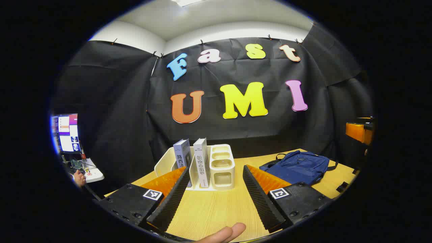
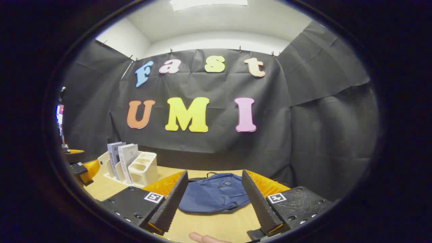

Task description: Open the schoolbag, grab two books from the bookshelf and put them into the schoolbag.

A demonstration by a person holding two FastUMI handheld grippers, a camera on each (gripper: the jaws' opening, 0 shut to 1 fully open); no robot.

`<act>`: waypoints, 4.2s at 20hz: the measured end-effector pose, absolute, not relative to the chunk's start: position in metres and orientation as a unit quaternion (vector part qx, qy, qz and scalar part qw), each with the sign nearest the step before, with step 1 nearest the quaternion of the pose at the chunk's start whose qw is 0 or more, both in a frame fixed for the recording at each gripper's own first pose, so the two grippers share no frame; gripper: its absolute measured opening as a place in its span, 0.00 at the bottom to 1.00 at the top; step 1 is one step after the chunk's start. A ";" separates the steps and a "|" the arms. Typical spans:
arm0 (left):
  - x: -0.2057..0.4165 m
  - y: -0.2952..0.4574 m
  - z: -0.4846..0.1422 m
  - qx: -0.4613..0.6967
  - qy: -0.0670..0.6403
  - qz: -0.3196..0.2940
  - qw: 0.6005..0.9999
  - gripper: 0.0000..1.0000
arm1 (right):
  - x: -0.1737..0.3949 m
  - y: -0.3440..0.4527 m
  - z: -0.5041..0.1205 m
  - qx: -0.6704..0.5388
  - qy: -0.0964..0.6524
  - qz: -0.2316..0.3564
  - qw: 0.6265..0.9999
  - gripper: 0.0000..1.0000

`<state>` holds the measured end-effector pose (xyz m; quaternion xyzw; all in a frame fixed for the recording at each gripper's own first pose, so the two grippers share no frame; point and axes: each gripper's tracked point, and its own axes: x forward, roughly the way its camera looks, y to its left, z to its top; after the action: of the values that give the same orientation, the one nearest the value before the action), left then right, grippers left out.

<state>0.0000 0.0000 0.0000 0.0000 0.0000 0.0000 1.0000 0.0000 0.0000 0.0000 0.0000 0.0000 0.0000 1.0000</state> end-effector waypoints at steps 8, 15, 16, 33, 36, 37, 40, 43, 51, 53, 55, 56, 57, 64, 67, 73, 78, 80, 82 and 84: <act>-0.002 0.014 -0.006 0.002 0.012 -0.011 1.000 0.99 | -0.012 0.032 -0.007 -0.020 0.011 0.038 0.999 0.98; 0.000 0.015 -0.014 0.005 0.025 -0.016 1.000 0.99 | -0.007 0.031 -0.014 -0.029 0.019 0.032 0.999 0.95; 0.000 0.017 -0.013 0.007 0.024 -0.015 1.000 0.99 | -0.007 0.032 -0.014 -0.030 0.019 0.032 0.999 0.98; 0.013 0.039 -0.023 -0.009 0.026 -0.008 1.000 0.99 | 0.084 0.092 -0.137 -0.106 0.154 0.058 0.981 0.96; 0.018 0.049 -0.030 -0.017 0.038 0.004 0.999 0.99 | 0.101 0.116 -0.165 -0.130 0.193 0.074 0.970 0.96; 0.019 0.053 -0.032 -0.017 0.042 0.009 0.999 0.99 | 0.106 0.122 -0.173 -0.147 0.202 0.077 0.965 0.96; 0.022 0.058 -0.037 -0.020 0.047 0.014 0.999 0.99 | 0.125 0.135 -0.193 -0.204 0.223 0.078 0.950 0.95; 0.023 0.059 -0.038 -0.020 0.049 0.013 0.999 0.99 | 0.144 0.142 -0.205 -0.245 0.238 0.069 0.937 0.95; 0.023 0.062 -0.039 -0.020 0.046 0.008 0.999 0.99 | 0.183 0.144 -0.248 -0.334 0.291 0.045 0.895 0.95; 0.024 0.066 -0.040 -0.021 0.046 0.013 0.999 0.99 | 0.192 0.143 -0.246 -0.347 0.287 0.030 0.892 0.95; 0.025 0.068 -0.042 -0.026 0.050 0.016 0.998 0.99 | 0.198 0.143 -0.244 -0.362 0.287 0.018 0.887 0.99; 0.027 0.068 -0.043 -0.029 0.052 0.016 0.998 0.99 | 0.200 0.143 -0.241 -0.371 0.285 0.013 0.884 0.93; 0.027 0.067 -0.045 -0.032 0.055 0.014 0.998 0.99 | 0.202 0.139 -0.241 -0.380 0.287 0.008 0.879 0.93; 0.029 0.058 -0.048 -0.037 0.059 0.001 0.998 0.99 | 0.213 0.135 -0.212 -0.386 0.265 -0.011 0.883 0.80; 0.027 0.055 -0.045 -0.036 0.055 -0.003 0.998 0.99 | 0.227 0.126 -0.216 -0.375 0.279 -0.032 0.884 0.67; 0.029 0.045 -0.047 -0.039 0.059 -0.014 0.997 0.99 | 0.246 0.108 -0.206 -0.339 0.284 -0.036 0.896 0.20; 0.028 0.034 -0.043 -0.040 0.049 -0.029 0.998 0.99 | 0.255 0.082 -0.175 -0.293 0.275 -0.045 0.914 0.11; 0.028 0.029 -0.041 -0.038 0.046 -0.036 0.998 0.99 | 0.257 0.071 -0.160 -0.275 0.272 -0.047 0.921 0.06; 0.027 0.028 -0.040 -0.034 0.044 -0.031 0.998 0.99 | 0.262 0.056 -0.141 -0.259 0.268 -0.050 0.926 0.06; 0.028 0.032 -0.038 -0.038 0.039 -0.020 0.998 1.00 | 0.267 0.039 -0.119 -0.247 0.261 -0.055 0.932 0.06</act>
<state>0.0276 0.0316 -0.0377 -0.0384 0.0390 -0.0198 0.9983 0.2665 0.0390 -0.1188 -0.2468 0.2607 -0.0547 0.9317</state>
